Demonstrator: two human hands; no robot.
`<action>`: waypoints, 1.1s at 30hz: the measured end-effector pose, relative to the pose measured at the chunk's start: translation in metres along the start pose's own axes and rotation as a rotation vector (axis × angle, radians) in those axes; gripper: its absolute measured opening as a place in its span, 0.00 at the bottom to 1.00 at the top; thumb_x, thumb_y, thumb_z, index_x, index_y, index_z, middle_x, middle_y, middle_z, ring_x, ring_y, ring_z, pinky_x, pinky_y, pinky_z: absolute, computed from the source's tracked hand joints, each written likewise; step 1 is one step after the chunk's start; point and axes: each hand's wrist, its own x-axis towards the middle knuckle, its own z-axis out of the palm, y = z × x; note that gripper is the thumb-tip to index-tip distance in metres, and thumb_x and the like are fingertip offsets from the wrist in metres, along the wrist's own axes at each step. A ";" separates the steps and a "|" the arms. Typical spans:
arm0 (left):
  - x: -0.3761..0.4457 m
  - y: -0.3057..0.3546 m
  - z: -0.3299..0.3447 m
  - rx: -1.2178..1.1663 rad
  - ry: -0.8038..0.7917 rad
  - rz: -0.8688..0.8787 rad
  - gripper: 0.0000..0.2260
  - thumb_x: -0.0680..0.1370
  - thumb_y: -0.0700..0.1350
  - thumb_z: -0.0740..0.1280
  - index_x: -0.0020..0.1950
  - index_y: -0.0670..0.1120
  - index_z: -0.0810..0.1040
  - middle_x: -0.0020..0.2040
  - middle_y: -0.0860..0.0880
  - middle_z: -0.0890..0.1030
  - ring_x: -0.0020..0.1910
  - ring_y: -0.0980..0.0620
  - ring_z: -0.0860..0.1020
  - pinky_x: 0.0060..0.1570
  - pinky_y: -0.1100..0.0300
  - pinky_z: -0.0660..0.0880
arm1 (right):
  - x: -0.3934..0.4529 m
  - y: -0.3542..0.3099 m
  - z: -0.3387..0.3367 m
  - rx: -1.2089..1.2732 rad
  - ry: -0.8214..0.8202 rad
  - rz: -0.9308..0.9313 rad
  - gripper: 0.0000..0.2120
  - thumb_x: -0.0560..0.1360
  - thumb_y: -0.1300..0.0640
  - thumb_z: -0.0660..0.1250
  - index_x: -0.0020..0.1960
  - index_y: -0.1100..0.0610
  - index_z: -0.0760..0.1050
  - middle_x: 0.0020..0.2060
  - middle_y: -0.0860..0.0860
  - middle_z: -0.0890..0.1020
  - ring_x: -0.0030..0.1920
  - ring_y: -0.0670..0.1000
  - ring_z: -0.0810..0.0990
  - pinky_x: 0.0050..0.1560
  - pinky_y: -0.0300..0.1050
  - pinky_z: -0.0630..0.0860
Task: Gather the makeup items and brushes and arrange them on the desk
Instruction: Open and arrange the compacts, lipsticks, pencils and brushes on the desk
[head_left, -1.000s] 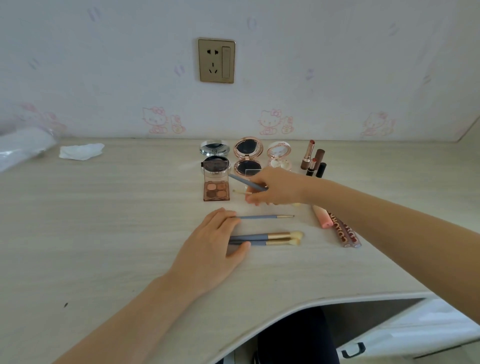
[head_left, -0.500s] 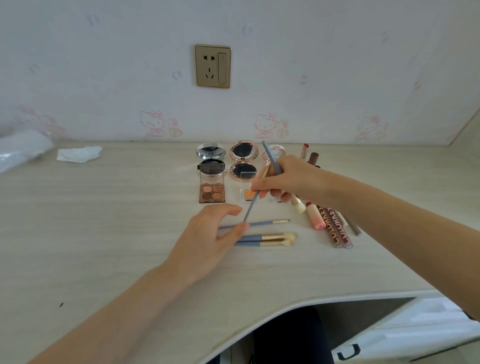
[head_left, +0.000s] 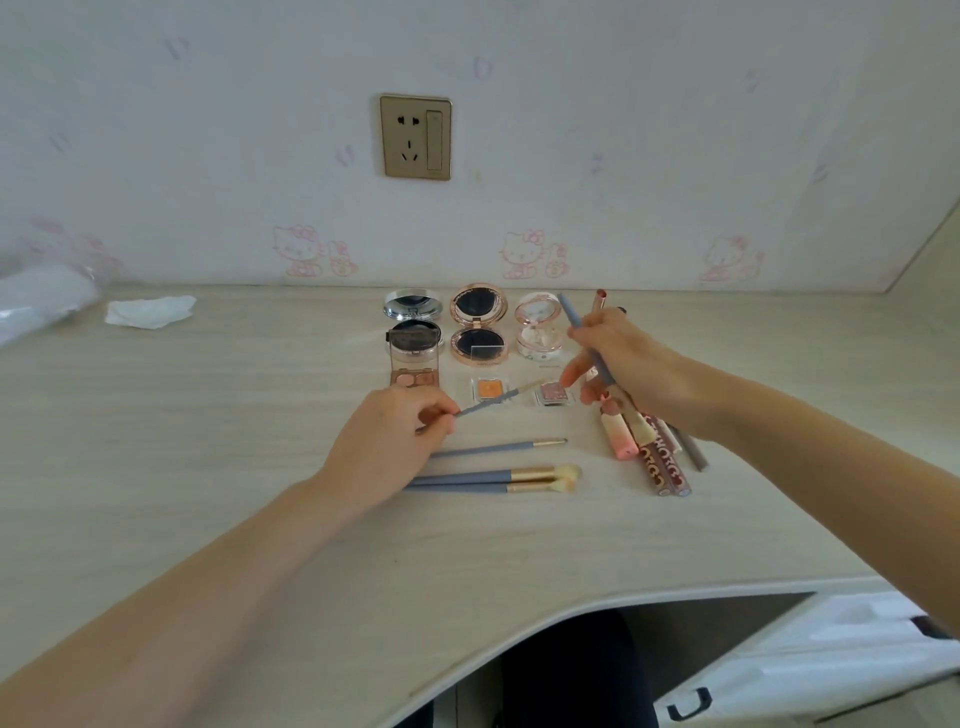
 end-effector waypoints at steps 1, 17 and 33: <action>0.002 -0.001 0.000 0.024 -0.012 0.007 0.06 0.75 0.44 0.68 0.48 0.54 0.82 0.42 0.56 0.82 0.42 0.61 0.78 0.48 0.60 0.76 | -0.004 0.002 0.003 -0.066 0.004 -0.035 0.04 0.80 0.51 0.53 0.52 0.48 0.66 0.46 0.55 0.81 0.36 0.49 0.77 0.34 0.42 0.69; 0.003 -0.014 0.000 -0.001 -0.110 0.214 0.07 0.77 0.43 0.68 0.54 0.48 0.83 0.50 0.54 0.81 0.52 0.57 0.76 0.56 0.61 0.71 | -0.053 0.048 0.083 -0.944 -0.025 -0.590 0.22 0.79 0.58 0.55 0.73 0.52 0.60 0.58 0.51 0.66 0.54 0.51 0.65 0.59 0.45 0.66; -0.034 -0.010 -0.004 -0.041 -0.256 0.179 0.30 0.71 0.67 0.61 0.70 0.54 0.71 0.67 0.61 0.69 0.69 0.68 0.62 0.69 0.70 0.58 | -0.054 0.052 0.082 -0.879 0.106 -0.624 0.16 0.74 0.49 0.69 0.58 0.56 0.77 0.55 0.52 0.75 0.56 0.55 0.72 0.56 0.49 0.73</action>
